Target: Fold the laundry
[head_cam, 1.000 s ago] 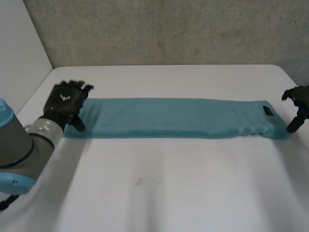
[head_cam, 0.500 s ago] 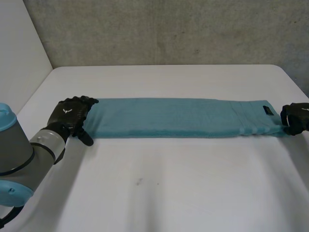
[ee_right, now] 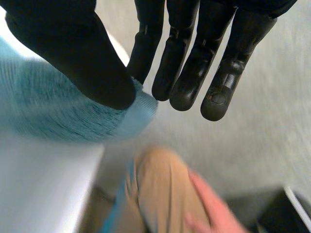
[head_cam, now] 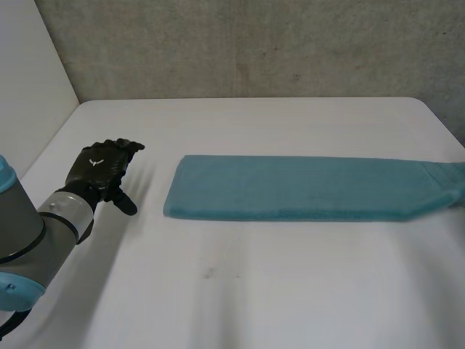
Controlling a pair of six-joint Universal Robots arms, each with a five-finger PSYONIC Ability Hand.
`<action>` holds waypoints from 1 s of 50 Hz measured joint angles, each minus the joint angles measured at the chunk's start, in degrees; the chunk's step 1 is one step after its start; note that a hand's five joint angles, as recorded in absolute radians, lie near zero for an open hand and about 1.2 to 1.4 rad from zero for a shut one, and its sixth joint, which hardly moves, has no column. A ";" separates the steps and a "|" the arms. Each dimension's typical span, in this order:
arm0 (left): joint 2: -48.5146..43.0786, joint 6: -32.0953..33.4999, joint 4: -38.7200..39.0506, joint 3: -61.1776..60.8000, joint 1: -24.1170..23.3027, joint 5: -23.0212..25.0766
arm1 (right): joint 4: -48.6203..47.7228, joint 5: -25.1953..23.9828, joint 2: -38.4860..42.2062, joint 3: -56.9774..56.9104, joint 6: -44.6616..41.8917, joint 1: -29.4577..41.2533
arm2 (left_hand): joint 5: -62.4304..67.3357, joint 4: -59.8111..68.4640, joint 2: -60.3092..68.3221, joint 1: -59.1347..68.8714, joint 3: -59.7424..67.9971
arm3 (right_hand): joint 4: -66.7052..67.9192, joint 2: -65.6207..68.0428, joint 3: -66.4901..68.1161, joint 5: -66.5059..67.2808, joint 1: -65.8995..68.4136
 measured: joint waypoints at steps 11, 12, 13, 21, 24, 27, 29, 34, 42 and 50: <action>1.10 -0.18 0.04 0.05 0.62 -0.01 | -0.27 -5.59 -2.36 -8.08 6.97 27.59 | 0.00 0.00 0.00 0.00 0.00 | 0.01 0.00 0.20 0.22 0.34; 1.11 -0.21 0.04 0.05 0.66 -0.02 | -0.33 -5.88 -2.06 -8.79 7.05 29.50 | 0.00 0.00 0.00 0.00 0.00 | 0.01 0.00 0.20 0.22 0.34; 1.11 -0.21 0.04 0.05 0.66 -0.02 | -0.33 -5.88 -2.06 -8.79 7.05 29.50 | 0.00 0.00 0.00 0.00 0.00 | 0.01 0.00 0.20 0.22 0.34; 1.14 -0.46 0.02 0.00 0.87 -0.60 | -2.77 -9.96 7.45 -17.33 8.43 49.74 | 0.00 0.00 0.00 0.00 0.00 | 0.01 0.00 0.20 0.49 0.52; 1.13 -0.50 0.02 -0.01 0.82 -0.73 | -3.42 -11.26 14.75 -20.80 8.95 56.75 | 0.00 0.00 0.00 0.00 0.00 | 0.01 0.00 0.21 0.61 0.52; 1.13 -0.52 0.02 -0.01 0.82 -0.77 | -3.22 -11.55 18.78 -22.53 8.93 59.69 | 0.00 0.00 0.00 0.00 0.00 | 0.02 0.00 0.21 0.61 0.52; 1.12 -0.52 0.02 -0.03 0.82 -0.77 | -2.97 -11.57 20.60 -23.18 8.83 60.85 | 0.00 0.00 0.00 0.00 0.00 | 0.02 0.00 0.21 0.61 0.64; 1.10 -0.54 0.04 0.01 0.76 -0.71 | -0.78 -10.93 24.67 -24.33 8.38 62.94 | 0.00 0.00 0.00 0.00 0.00 | -11.65 -12.60 -11.27 -9.23 -8.73; 0.89 -0.45 0.71 1.40 -0.09 -0.62 | 2.15 -3.11 17.32 -22.71 9.56 60.44 | 0.00 0.00 0.00 0.00 0.00 | -54.87 -54.91 -55.32 -51.92 -42.93; -1.03 0.01 3.27 5.73 -4.14 -0.58 | 3.65 3.77 4.01 -12.13 14.09 52.74 | 0.00 0.00 0.00 0.00 0.00 | -54.87 -54.91 -55.32 -51.93 -42.93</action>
